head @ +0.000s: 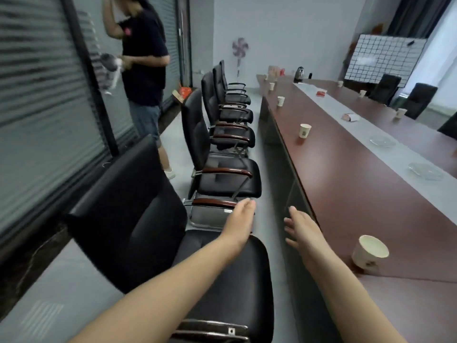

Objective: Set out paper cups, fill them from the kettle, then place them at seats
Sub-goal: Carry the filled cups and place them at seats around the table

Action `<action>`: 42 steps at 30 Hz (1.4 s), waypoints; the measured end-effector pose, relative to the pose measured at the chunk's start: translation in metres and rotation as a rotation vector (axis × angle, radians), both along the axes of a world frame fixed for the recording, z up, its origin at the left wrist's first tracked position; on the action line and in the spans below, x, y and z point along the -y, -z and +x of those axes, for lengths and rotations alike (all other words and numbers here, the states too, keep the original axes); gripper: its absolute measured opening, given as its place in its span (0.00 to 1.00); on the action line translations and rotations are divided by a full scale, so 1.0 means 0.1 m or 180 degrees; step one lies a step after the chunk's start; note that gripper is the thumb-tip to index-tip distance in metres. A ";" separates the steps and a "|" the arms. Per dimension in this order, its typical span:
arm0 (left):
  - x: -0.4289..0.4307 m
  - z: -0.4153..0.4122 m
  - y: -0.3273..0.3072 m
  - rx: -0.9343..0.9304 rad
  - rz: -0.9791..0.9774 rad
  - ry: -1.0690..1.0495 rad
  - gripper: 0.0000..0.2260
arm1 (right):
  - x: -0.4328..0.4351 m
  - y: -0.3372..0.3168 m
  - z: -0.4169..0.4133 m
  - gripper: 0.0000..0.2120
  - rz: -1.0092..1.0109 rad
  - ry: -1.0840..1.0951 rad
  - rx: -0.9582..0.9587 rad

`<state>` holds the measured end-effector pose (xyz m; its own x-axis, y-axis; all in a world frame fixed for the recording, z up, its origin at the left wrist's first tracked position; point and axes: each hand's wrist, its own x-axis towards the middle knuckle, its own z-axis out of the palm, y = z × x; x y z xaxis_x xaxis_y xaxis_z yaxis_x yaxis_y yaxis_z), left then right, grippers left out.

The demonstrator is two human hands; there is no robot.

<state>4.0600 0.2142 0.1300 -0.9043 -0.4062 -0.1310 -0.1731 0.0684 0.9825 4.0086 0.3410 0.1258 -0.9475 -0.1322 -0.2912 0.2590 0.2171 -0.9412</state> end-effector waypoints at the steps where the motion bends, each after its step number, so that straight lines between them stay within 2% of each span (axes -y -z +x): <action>1: 0.24 0.23 -0.04 -0.0013 -0.0022 -0.0068 0.18 | 0.27 -0.01 0.21 0.14 -0.0114 -0.0084 -0.0027; 6: 1.40 1.30 -0.21 -0.0129 -0.0401 -0.0512 0.18 | 1.54 -0.10 1.12 0.09 -0.0527 -0.0506 -0.0205; 12: 2.49 2.10 -0.51 -0.0384 -0.0464 -0.1010 0.15 | 2.74 -0.46 1.95 0.15 -0.0911 -0.1186 -0.0382; 14: 2.83 2.30 -0.55 -0.0492 -0.0421 -0.1246 0.13 | 3.10 -0.53 2.16 0.15 -0.0893 -0.1403 -0.0498; 18: 3.42 2.57 -0.46 -0.0556 -0.0178 -0.1621 0.15 | 3.79 -0.50 2.47 0.21 -0.0709 -0.1704 -0.0605; 24: 4.30 2.80 0.01 -0.0295 0.0104 -0.1926 0.09 | 4.84 -0.01 2.75 0.23 -0.0376 -0.1630 -0.0407; 27: 4.82 2.74 0.24 -0.0162 0.0164 -0.1956 0.05 | 5.32 0.35 2.63 0.24 -0.0181 -0.1621 -0.0266; 32: 5.69 2.30 0.43 0.0047 0.0221 -0.1964 0.05 | 5.95 0.60 1.96 0.23 0.0141 -0.1392 0.0050; 38: 6.32 1.43 0.40 -0.0037 0.0504 -0.1760 0.06 | 6.40 0.53 1.11 0.18 0.0085 -0.1380 0.0464; 42: 6.58 0.91 0.32 -0.0034 0.0428 -0.1551 0.05 | 6.42 0.47 0.70 0.13 -0.0035 -0.1434 0.0674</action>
<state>4.1506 -0.4435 0.0981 -0.6154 -0.7616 -0.2030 -0.1432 -0.1452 0.9790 4.0784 -0.3013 0.0793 -0.7157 -0.5189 -0.4675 0.3275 0.3418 -0.8809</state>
